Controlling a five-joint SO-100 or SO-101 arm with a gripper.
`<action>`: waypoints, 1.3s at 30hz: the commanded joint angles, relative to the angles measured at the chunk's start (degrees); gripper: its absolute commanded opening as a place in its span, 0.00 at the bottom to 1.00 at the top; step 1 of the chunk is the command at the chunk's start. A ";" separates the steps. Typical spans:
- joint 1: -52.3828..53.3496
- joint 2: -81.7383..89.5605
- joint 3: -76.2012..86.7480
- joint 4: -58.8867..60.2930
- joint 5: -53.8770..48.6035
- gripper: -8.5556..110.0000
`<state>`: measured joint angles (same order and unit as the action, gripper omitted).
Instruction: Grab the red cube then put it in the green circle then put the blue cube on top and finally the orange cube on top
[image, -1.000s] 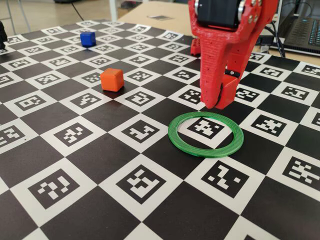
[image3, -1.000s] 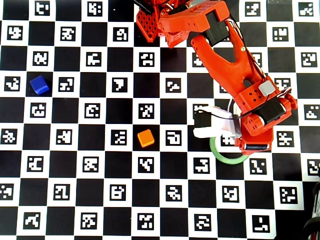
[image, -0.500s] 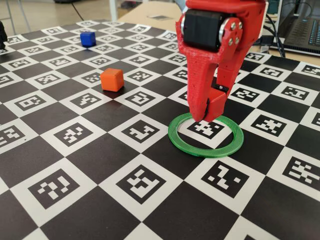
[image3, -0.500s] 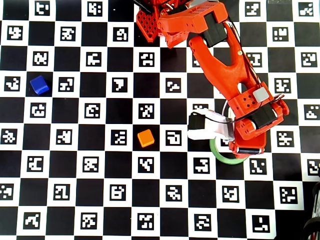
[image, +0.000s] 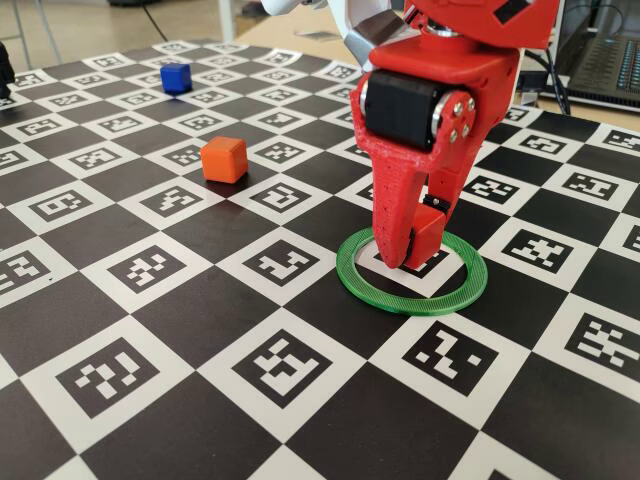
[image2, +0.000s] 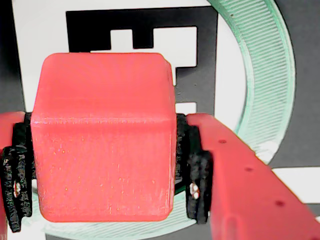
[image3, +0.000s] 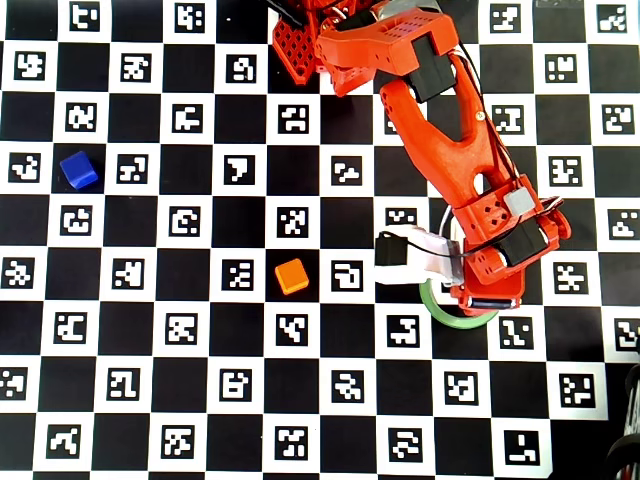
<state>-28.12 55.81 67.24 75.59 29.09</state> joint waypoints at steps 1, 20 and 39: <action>0.35 2.11 -0.26 -0.70 -1.05 0.10; 0.44 2.46 1.76 -2.46 -1.58 0.10; -0.18 2.37 1.93 -2.55 -1.58 0.15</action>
<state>-28.12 55.81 69.61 73.12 27.51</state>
